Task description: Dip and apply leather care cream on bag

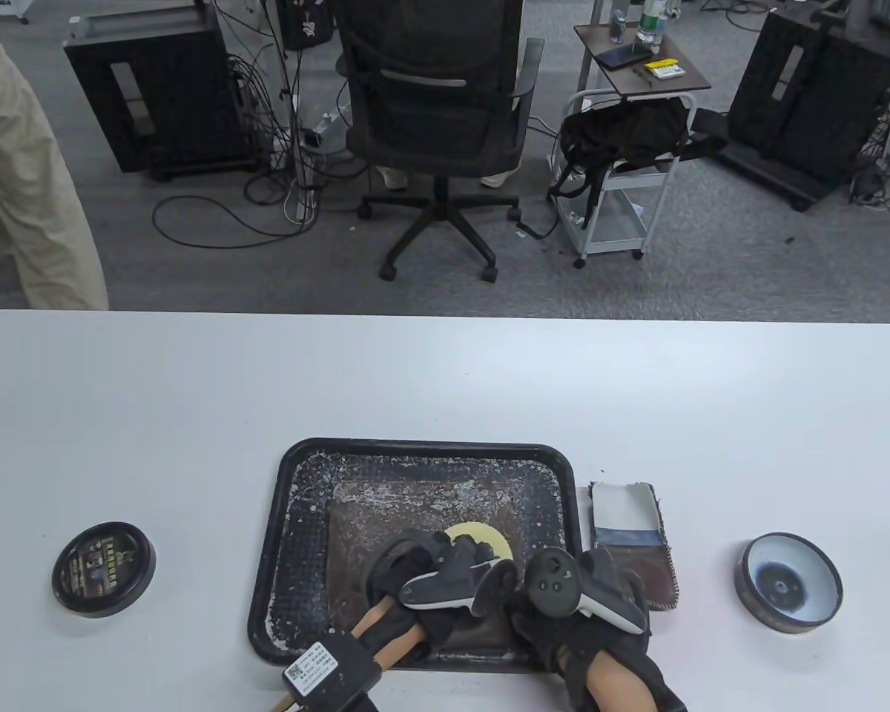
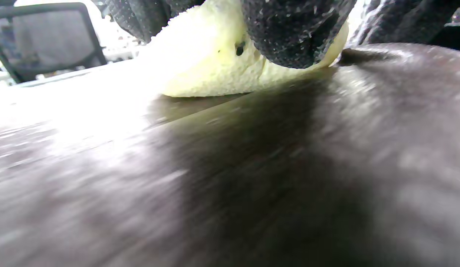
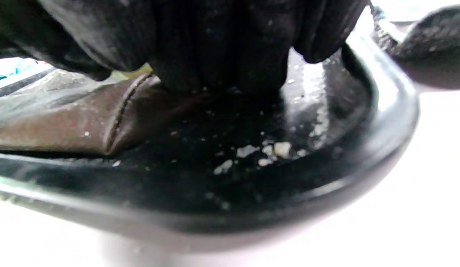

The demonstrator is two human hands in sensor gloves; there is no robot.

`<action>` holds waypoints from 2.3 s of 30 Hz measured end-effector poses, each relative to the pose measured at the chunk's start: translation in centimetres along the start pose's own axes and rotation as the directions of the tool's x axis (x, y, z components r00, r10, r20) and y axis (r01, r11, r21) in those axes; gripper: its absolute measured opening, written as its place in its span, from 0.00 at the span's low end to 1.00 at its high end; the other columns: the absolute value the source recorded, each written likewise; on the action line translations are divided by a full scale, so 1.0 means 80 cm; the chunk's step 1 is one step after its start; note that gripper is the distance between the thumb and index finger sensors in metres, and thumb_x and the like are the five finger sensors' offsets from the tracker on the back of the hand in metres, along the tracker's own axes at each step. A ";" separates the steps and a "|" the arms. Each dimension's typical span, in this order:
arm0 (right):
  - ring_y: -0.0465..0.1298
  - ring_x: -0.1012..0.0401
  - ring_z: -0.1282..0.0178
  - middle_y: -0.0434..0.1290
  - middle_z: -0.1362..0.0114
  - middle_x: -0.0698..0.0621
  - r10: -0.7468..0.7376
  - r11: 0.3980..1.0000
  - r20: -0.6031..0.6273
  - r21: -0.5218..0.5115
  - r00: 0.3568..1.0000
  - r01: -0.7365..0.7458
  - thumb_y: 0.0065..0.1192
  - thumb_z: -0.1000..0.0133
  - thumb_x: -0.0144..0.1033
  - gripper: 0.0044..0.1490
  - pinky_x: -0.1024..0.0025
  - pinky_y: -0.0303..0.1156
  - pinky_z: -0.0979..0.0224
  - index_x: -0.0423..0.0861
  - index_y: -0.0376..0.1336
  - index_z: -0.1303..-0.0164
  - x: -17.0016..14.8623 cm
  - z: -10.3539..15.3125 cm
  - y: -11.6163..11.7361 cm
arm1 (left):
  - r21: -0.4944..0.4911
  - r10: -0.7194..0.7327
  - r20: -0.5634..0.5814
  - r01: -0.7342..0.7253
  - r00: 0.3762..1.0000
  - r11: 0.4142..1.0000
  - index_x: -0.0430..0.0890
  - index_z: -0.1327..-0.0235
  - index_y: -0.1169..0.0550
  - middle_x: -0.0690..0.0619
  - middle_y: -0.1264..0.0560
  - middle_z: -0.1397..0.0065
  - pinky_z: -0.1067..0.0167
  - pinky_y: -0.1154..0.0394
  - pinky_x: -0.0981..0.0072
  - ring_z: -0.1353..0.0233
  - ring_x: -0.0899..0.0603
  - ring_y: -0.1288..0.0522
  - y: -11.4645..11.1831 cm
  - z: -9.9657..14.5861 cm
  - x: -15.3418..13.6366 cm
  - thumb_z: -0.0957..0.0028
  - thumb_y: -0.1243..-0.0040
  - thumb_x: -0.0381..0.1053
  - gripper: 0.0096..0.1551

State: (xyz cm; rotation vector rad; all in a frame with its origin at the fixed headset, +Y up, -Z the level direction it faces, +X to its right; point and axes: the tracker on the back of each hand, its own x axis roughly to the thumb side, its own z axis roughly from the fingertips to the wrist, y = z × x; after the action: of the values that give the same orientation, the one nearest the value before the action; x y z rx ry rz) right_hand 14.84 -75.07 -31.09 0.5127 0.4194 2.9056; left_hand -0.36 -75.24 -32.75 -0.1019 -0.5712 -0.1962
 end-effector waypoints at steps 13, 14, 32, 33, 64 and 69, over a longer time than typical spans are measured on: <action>0.76 0.50 0.33 0.74 0.32 0.46 0.030 1.000 -0.003 0.008 1.000 -0.030 0.64 0.52 0.44 0.32 0.47 0.70 0.31 0.46 0.74 0.39 0.008 -0.001 0.001 | -0.067 -0.019 -0.076 0.014 0.997 0.998 0.69 0.44 0.27 0.67 0.29 0.31 0.31 0.28 0.58 0.28 0.54 0.28 -0.020 0.067 -0.075 0.60 0.34 0.51 0.28; 0.76 0.50 0.33 0.74 0.32 0.47 0.028 1.000 -0.002 0.011 1.000 -0.028 0.64 0.52 0.45 0.32 0.47 0.70 0.30 0.46 0.74 0.39 0.009 -0.001 0.001 | -0.075 -0.012 -0.087 0.005 0.996 0.997 0.69 0.44 0.27 0.67 0.29 0.31 0.31 0.28 0.58 0.28 0.54 0.28 -0.021 0.072 -0.081 0.60 0.34 0.51 0.28; 0.75 0.50 0.33 0.73 0.32 0.46 0.006 1.000 0.000 0.027 1.000 -0.006 0.64 0.52 0.44 0.32 0.48 0.69 0.30 0.46 0.73 0.38 0.009 -0.003 0.000 | -0.268 -0.120 -0.216 0.059 0.969 0.961 0.66 0.43 0.26 0.63 0.27 0.31 0.32 0.26 0.58 0.30 0.51 0.25 -0.014 0.110 -0.126 0.60 0.34 0.51 0.28; 0.75 0.50 0.33 0.73 0.32 0.46 0.006 1.000 0.000 0.029 1.000 -0.006 0.64 0.52 0.44 0.32 0.48 0.69 0.30 0.46 0.73 0.38 0.009 -0.003 0.000 | -0.271 -0.114 -0.218 0.053 0.969 0.961 0.66 0.43 0.26 0.63 0.27 0.31 0.32 0.26 0.58 0.30 0.51 0.25 -0.014 0.111 -0.128 0.60 0.34 0.51 0.28; 0.73 0.46 0.34 0.72 0.32 0.41 -0.084 0.995 0.038 0.048 0.996 0.082 0.60 0.51 0.40 0.39 0.47 0.68 0.30 0.37 0.63 0.30 0.003 -0.005 0.001 | 0.054 0.155 0.128 -0.163 0.980 0.985 0.63 0.40 0.27 0.61 0.26 0.32 0.35 0.24 0.62 0.32 0.50 0.23 -0.006 0.047 -0.014 0.59 0.36 0.54 0.29; 0.75 0.48 0.36 0.74 0.34 0.43 -0.149 0.989 0.005 0.025 0.989 0.149 0.57 0.50 0.36 0.42 0.48 0.69 0.31 0.32 0.55 0.27 -0.006 -0.008 -0.001 | 0.064 0.222 0.191 -0.238 0.956 0.969 0.65 0.39 0.28 0.63 0.27 0.31 0.34 0.24 0.64 0.31 0.52 0.24 0.000 0.033 0.002 0.57 0.37 0.56 0.29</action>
State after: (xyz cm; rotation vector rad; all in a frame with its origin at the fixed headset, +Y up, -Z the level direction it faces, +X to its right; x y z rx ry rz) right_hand 15.03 -75.21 -31.84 0.4738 0.4719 2.7580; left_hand -1.64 -74.87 -30.44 -0.1023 -0.7447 0.0660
